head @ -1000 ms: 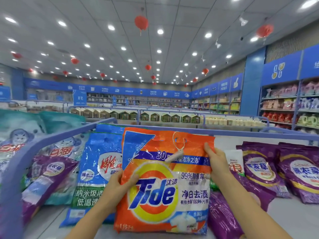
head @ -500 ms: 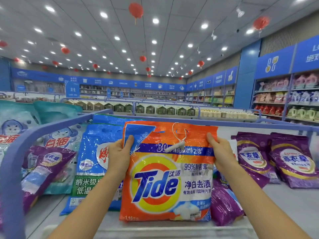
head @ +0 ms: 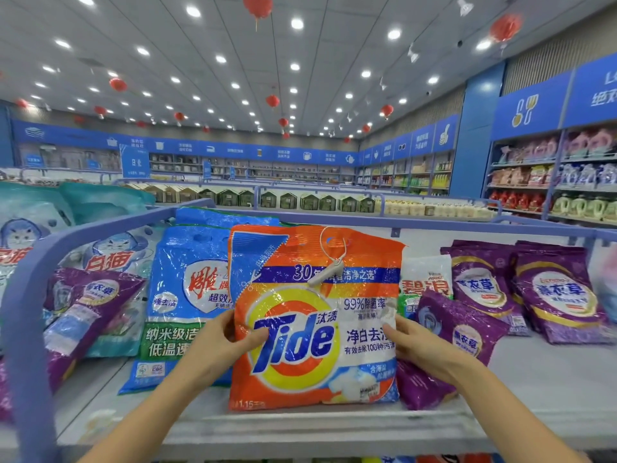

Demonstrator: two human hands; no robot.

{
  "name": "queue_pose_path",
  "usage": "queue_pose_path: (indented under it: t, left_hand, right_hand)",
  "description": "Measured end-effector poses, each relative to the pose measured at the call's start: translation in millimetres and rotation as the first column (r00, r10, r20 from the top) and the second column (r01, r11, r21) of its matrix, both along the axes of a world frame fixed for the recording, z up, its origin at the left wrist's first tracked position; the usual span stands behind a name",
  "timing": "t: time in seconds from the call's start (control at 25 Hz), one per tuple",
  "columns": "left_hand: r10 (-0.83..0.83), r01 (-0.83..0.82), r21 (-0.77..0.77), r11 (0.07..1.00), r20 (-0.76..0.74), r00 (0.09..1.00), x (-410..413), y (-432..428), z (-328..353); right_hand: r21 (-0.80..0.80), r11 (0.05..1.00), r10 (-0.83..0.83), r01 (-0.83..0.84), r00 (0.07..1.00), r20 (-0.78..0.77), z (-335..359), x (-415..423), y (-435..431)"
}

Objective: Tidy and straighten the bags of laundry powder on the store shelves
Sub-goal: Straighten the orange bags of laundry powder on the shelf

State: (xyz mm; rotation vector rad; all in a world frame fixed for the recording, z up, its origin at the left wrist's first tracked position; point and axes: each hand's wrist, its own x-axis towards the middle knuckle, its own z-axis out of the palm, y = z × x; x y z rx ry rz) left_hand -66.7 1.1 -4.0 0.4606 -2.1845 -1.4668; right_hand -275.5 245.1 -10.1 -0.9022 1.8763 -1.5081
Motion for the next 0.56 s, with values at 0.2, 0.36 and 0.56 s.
queue_pose_path:
  t: [0.2, 0.36, 0.56]
  left_hand:
    - [0.236, -0.185, -0.366, 0.912, 0.1, 0.966, 7, 6, -16]
    - [0.272, -0.069, -0.522, 0.85, 0.323, 0.906, 13, 18, -14]
    - [0.285, -0.137, -0.452, 0.882, 0.279, 0.917, 13, 31, -20]
  right_hand:
    - [0.25, 0.963, 0.151, -0.103, 0.972, -0.181, 7, 9, 4]
    - [0.318, 0.937, 0.223, -0.144, 0.948, -0.228, 7, 10, 6]
    - [0.177, 0.979, 0.146, -0.097, 0.947, -0.286, -1, 17, 5]
